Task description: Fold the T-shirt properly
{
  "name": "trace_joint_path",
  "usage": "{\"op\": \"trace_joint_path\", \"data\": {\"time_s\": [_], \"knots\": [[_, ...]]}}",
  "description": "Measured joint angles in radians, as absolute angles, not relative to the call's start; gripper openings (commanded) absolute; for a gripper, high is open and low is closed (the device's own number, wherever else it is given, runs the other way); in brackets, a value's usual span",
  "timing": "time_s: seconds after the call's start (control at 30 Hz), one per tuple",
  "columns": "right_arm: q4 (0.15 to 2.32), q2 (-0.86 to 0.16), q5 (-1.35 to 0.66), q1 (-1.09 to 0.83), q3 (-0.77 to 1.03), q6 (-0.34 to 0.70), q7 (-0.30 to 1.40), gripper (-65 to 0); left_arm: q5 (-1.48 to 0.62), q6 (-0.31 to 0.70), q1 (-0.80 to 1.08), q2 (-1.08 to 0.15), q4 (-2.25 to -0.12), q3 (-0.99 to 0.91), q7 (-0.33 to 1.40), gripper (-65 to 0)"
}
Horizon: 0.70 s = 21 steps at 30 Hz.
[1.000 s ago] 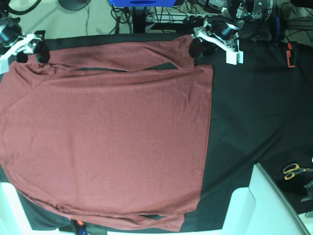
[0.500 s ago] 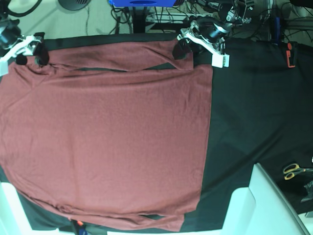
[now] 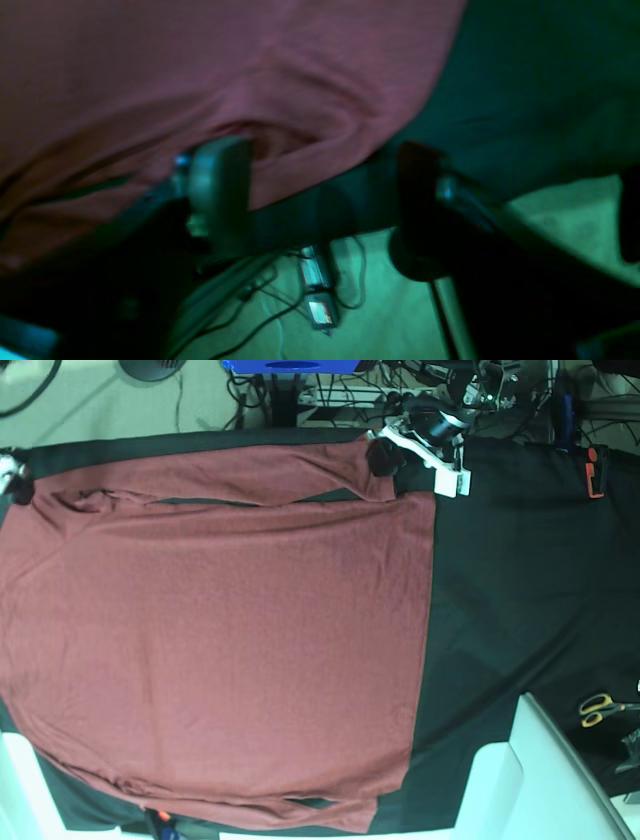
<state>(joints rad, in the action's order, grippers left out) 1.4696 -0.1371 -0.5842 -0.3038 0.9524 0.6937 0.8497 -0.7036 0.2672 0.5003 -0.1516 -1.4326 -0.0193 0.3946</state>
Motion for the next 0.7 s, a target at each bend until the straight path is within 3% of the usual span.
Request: {"op": "trace_joint_path", "data": {"time_s": [0.1, 0.13, 0.2, 0.43, 0.7], "knots": [[1.442, -0.143, -0.492, -0.253, 0.954, 0.695, 0.844, -62.9, -0.689, 0.262, 0.517, -0.156, -1.481, -0.019, 0.408, -65.0], [1.427, -0.147, -0.450, -0.233, 0.952, 0.694, 0.850, -65.0, -0.689, 0.261, 0.526, -0.156, -1.499, -0.019, 0.407, -65.0], [1.383, -0.163, -0.379, -0.187, 0.950, 0.693, 0.855, -62.7, -0.688, 0.261, 0.535, -0.155, -1.525, -0.020, 0.408, -65.0], [1.220, -0.223, -0.205, -0.016, 0.949, 0.694, 0.839, -64.8, -0.689, 0.262, 0.533, -0.156, -1.531, -0.018, 0.408, -65.0], [1.150, -0.232, -0.210, -0.003, 0.831, 0.697, 0.834, -64.8, -0.689, 0.262, 0.532, -0.155, -1.530, -0.018, 0.408, -65.0]]}}
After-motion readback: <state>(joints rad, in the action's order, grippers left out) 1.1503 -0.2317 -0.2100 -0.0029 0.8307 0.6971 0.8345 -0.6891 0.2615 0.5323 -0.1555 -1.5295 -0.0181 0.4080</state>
